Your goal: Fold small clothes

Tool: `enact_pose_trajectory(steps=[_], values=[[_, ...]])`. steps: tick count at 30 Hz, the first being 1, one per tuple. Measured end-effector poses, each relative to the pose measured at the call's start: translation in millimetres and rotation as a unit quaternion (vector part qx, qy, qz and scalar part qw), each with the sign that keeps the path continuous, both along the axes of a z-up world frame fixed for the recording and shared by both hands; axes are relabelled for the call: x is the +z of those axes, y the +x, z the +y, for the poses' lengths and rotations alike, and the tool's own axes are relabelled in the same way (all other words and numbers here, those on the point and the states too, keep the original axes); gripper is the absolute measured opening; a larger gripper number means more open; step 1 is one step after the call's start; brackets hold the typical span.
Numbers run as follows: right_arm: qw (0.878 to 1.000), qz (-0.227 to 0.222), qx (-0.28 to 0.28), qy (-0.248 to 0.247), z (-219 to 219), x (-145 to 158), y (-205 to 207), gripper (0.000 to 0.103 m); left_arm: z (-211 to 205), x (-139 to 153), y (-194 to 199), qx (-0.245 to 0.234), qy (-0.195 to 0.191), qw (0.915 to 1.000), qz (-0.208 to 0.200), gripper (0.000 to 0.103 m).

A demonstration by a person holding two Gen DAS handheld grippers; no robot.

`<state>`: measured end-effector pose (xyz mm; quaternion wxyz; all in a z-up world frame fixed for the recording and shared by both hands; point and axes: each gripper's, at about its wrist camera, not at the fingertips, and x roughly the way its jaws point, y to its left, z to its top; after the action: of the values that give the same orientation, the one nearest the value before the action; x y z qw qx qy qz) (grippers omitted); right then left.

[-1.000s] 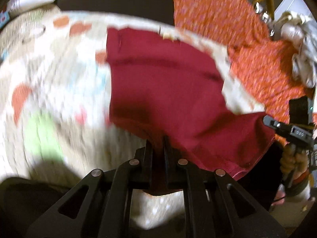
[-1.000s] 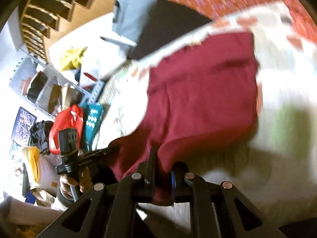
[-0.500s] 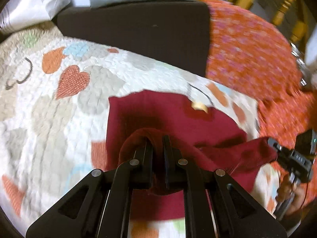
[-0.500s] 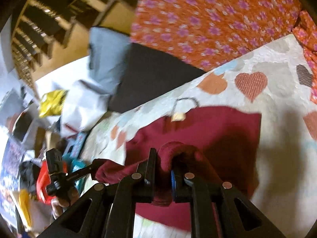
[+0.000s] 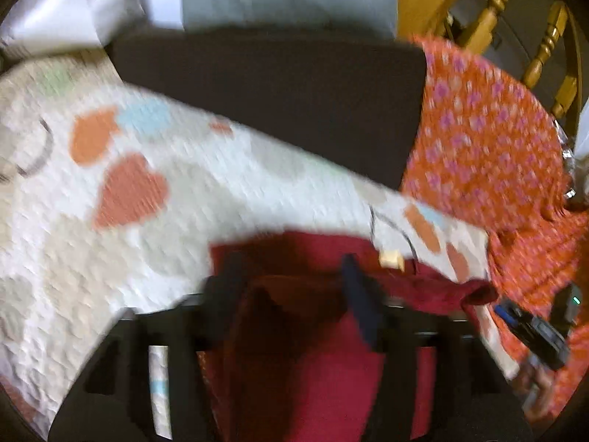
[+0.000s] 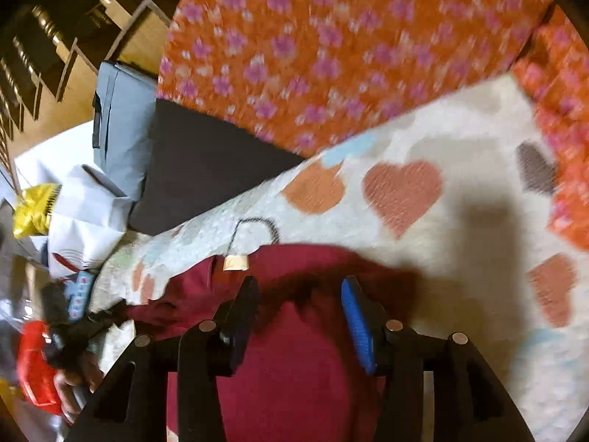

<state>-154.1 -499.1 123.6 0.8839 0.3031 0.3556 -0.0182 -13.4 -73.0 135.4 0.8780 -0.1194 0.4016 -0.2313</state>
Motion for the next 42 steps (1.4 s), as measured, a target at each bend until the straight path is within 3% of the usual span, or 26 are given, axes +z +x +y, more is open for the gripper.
enact_pose_trajectory(steps=[4,8,12,14,16,19,24,28,33,36,39,42], values=[[0.997,-0.007,0.048,-0.055,27.7,10.8,-5.8,0.045,-1.5,0.5,3.3,-0.005,0.0,1.0,-0.005,0.065],[0.99,-0.001,0.091,-0.109,58.0,-1.1,15.1,0.042,-17.2,-22.0,10.0,-0.013,0.048,0.9987,0.013,0.065],[0.982,0.062,0.043,-0.173,50.4,-38.7,58.5,0.032,-34.1,-60.7,22.5,-0.018,0.116,0.9917,0.053,0.065],[0.982,0.075,0.023,-0.169,35.5,-55.2,72.7,0.026,-35.3,-77.0,29.3,-0.013,0.13,0.9892,0.066,0.066],[0.986,0.075,0.015,-0.146,23.3,-61.5,79.9,0.023,-32.3,-79.9,32.8,-0.007,0.116,0.9907,0.07,0.067],[0.985,0.072,0.028,-0.156,28.0,-46.2,75.7,0.023,-26.3,-73.6,33.0,0.0,0.107,0.992,0.068,0.067],[0.985,0.05,0.048,-0.158,54.7,-25.4,35.0,0.025,-17.3,-63.9,31.6,0.02,0.106,0.9928,0.051,0.066],[0.979,0.106,0.043,-0.168,54.8,-64.3,31.1,0.026,-16.7,-69.9,30.4,0.022,0.109,0.991,0.074,0.066],[0.986,0.083,0.042,-0.137,55.8,-35.7,20.3,0.026,-6.8,-45.7,-1.8,0.009,0.108,0.9928,0.049,0.066],[0.982,0.071,0.053,-0.164,72.0,-17.6,9.4,0.026,-1.8,-33.9,-24.6,-0.002,0.119,0.9924,0.033,0.066],[0.983,0.072,0.066,-0.153,82.8,-20.9,7.3,0.027,7.4,-34.6,-44.6,-0.006,0.113,0.9925,0.046,0.066],[0.98,0.104,0.08,-0.15,90.8,-44.7,12.1,0.035,19.5,-44.1,-64.3,-0.011,0.095,0.9933,0.065,0.066]])
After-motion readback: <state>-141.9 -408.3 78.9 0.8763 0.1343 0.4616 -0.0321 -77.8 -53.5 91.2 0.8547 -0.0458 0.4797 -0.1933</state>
